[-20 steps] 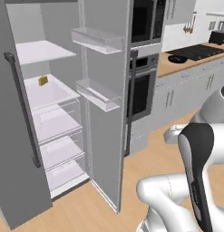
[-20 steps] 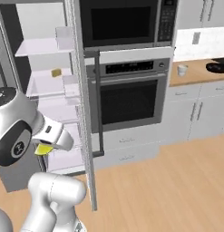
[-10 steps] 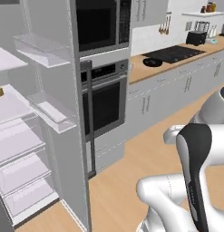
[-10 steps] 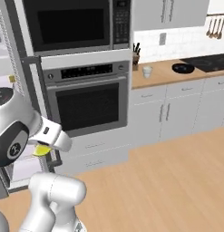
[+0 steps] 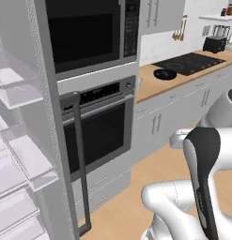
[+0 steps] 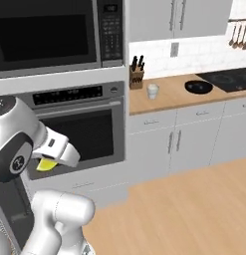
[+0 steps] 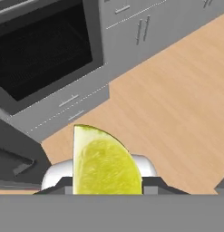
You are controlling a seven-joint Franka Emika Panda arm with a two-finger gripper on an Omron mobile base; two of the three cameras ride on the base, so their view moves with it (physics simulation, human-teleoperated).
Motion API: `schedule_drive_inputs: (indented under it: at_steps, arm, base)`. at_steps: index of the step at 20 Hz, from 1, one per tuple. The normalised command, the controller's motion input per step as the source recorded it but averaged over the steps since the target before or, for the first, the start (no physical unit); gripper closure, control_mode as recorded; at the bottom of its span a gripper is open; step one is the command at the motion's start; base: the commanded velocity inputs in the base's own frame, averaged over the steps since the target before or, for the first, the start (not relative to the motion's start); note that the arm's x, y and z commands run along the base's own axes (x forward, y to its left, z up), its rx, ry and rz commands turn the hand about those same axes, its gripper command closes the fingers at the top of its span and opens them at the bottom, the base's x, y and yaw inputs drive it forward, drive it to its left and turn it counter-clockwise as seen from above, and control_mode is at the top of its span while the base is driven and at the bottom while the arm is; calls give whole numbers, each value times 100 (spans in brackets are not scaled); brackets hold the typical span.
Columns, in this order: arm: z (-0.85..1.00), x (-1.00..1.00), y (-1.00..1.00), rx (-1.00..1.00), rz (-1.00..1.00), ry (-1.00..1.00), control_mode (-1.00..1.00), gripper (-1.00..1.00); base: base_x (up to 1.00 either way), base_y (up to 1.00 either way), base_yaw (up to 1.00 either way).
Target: Grab a lemon wedge from the fridge and one ice cube from the ice bowl, and put them in the glass of lemonade.
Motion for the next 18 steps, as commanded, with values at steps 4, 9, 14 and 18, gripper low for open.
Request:
schedule_drive_inputs:
  at_steps: [4, 9, 14, 18]
  arm:
    - [0, 0, 0, 0, 0, 0, 100, 100]
    - [0, 0, 0, 0, 0, 0, 100, 100]
    - [0, 0, 0, 0, 0, 0, 100, 100]
    - [0, 0, 0, 0, 0, 0, 100, 100]
  base:
    - [100, -55, 17]
    - [90, -94, 32]
    - [78, -100, 40]
    - [83, -89, 55]
